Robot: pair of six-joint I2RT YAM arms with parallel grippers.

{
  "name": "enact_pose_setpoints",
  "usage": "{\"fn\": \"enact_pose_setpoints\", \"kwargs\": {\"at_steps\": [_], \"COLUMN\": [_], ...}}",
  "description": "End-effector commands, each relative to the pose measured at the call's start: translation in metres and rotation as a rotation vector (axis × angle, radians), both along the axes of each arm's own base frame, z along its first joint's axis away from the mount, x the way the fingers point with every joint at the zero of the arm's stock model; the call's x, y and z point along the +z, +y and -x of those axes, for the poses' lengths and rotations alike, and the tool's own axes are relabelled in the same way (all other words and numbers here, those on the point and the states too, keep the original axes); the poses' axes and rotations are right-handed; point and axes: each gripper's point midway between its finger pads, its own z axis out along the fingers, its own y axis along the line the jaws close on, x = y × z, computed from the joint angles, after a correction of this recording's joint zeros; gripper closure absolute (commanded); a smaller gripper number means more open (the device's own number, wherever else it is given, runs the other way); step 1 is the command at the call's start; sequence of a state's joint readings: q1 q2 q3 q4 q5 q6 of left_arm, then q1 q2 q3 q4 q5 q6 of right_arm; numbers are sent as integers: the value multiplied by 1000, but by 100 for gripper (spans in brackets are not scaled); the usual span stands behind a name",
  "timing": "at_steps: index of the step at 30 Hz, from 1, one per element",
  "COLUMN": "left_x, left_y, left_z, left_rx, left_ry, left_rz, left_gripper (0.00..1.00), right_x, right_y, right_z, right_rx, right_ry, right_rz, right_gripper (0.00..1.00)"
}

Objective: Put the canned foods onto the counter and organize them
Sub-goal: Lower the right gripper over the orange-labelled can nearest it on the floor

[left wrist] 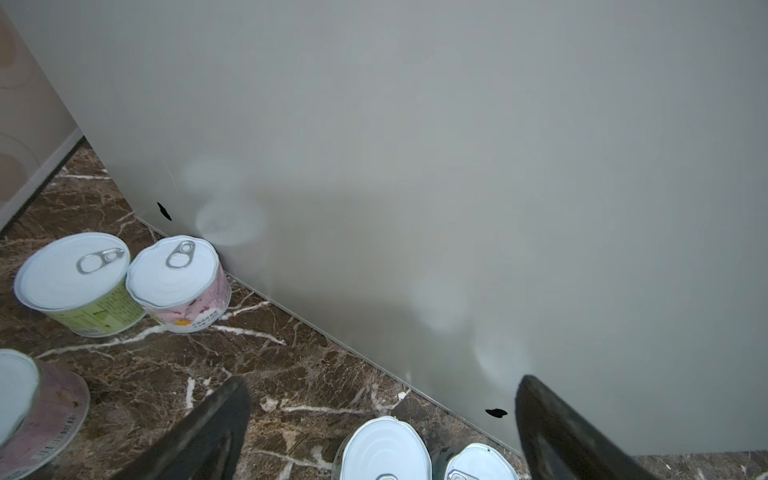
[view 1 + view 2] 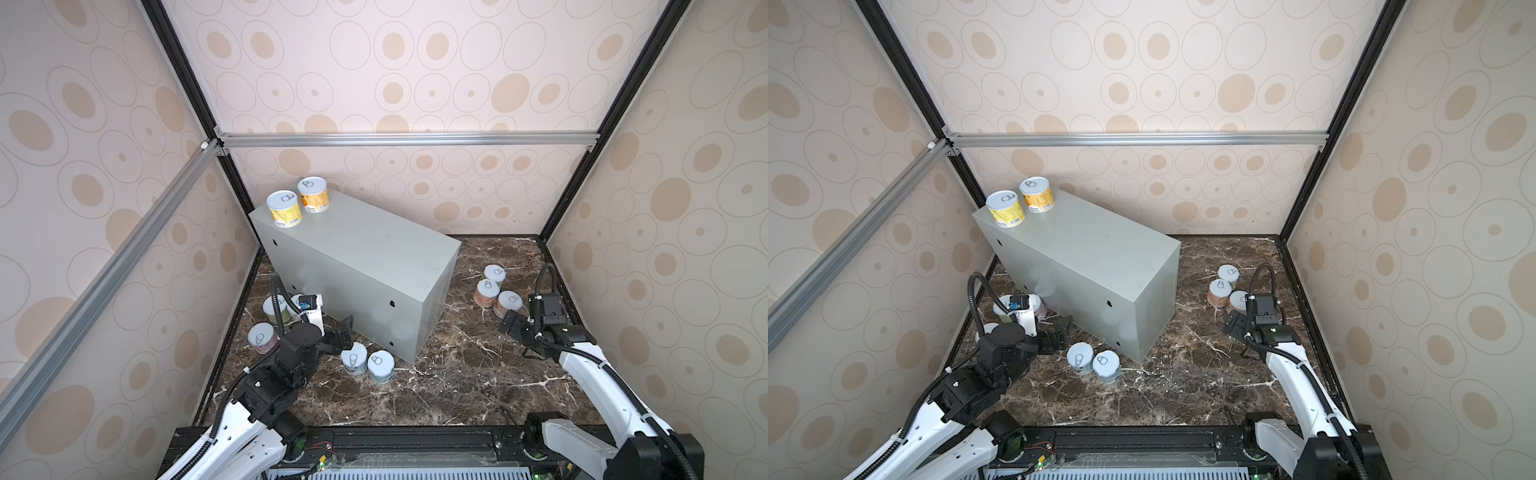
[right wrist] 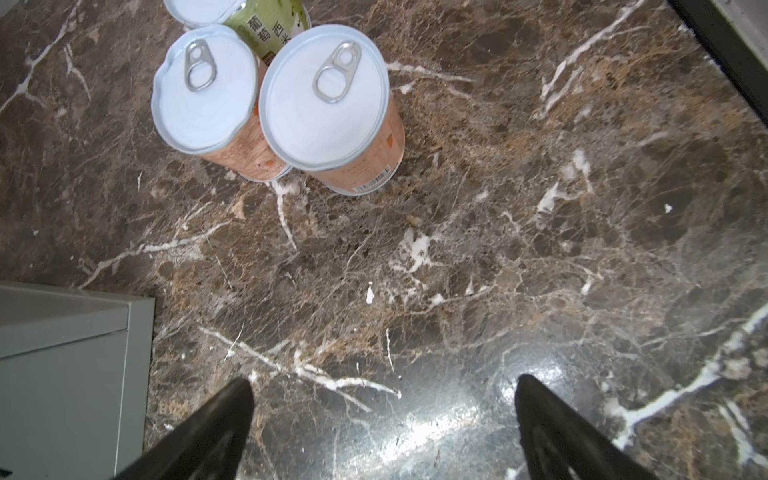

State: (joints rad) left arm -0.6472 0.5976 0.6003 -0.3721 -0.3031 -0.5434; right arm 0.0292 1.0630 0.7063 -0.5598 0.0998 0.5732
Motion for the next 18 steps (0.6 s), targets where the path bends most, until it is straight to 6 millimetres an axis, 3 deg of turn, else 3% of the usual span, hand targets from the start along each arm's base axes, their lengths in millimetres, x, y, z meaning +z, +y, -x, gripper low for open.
{"fn": "enact_pose_setpoints", "kwargs": {"at_steps": [1, 6, 18], "left_x": [-3, -20, -33], "left_y": [-2, -2, -9], "left_z": [-5, -8, -12], "left_rx": [30, 45, 28], "left_ry": [-7, 2, 21], "left_rz": [58, 47, 41], "left_gripper": [1, 1, 1], "right_x": [-4, -16, -28], "right_y": [-1, -2, -10], "right_z": [-11, -21, -55], "right_rx": [17, 23, -3], "right_ry": [1, 26, 51], "right_rz": [0, -3, 12], "right_gripper": [0, 0, 0]}}
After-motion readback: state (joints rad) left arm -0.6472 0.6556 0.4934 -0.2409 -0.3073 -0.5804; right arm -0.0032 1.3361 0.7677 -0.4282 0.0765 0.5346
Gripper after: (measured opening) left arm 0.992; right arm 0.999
